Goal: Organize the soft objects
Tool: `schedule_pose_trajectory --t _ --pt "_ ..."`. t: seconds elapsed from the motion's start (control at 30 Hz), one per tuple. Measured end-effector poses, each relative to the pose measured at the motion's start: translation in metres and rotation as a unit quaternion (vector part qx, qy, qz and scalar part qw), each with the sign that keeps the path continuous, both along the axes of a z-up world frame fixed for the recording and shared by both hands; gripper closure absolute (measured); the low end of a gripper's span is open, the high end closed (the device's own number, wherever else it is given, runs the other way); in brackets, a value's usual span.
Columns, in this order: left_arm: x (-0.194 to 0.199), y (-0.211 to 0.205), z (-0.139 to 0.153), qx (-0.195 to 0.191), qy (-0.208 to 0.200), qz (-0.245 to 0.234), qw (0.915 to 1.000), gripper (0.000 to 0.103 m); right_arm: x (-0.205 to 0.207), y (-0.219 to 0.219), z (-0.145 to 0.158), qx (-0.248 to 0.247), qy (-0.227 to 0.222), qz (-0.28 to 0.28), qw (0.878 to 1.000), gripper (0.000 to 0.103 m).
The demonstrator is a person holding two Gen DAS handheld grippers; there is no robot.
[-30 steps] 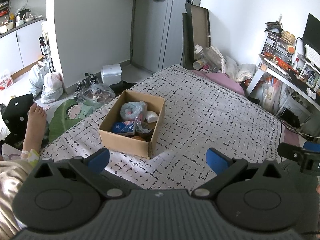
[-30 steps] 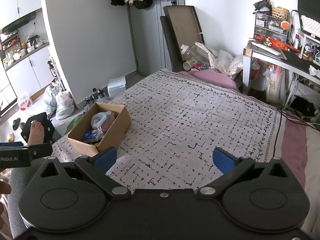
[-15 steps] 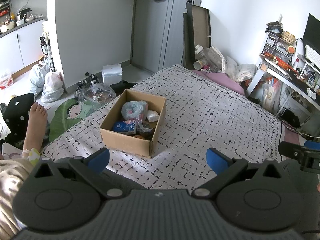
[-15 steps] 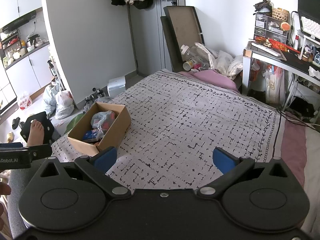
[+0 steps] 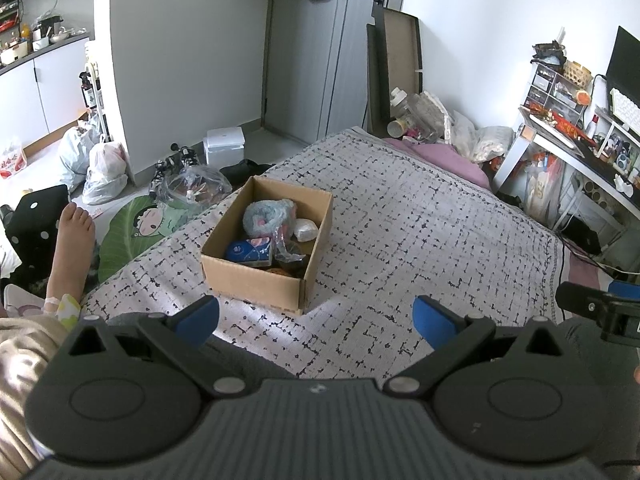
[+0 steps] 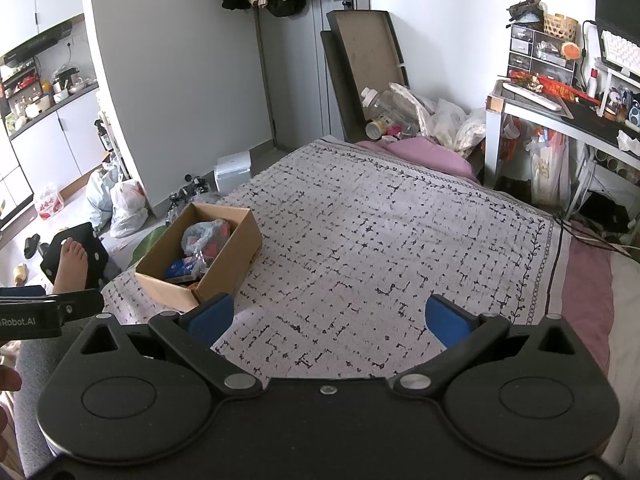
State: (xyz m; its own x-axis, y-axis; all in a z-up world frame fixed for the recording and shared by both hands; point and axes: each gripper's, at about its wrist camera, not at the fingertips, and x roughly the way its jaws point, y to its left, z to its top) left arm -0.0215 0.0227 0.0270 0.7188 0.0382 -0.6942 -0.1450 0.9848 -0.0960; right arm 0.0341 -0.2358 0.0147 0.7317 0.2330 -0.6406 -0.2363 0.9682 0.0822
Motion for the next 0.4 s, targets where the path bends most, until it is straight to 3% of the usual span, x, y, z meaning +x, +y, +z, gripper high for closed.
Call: schedule_pose_trajectory --t 0.4 --pt "0.006 -0.011 -0.008 0.007 0.008 -0.017 0.9998 0.001 0.005 -0.004 -0.009 0.004 0.009 -0.003 1.000 0.000"
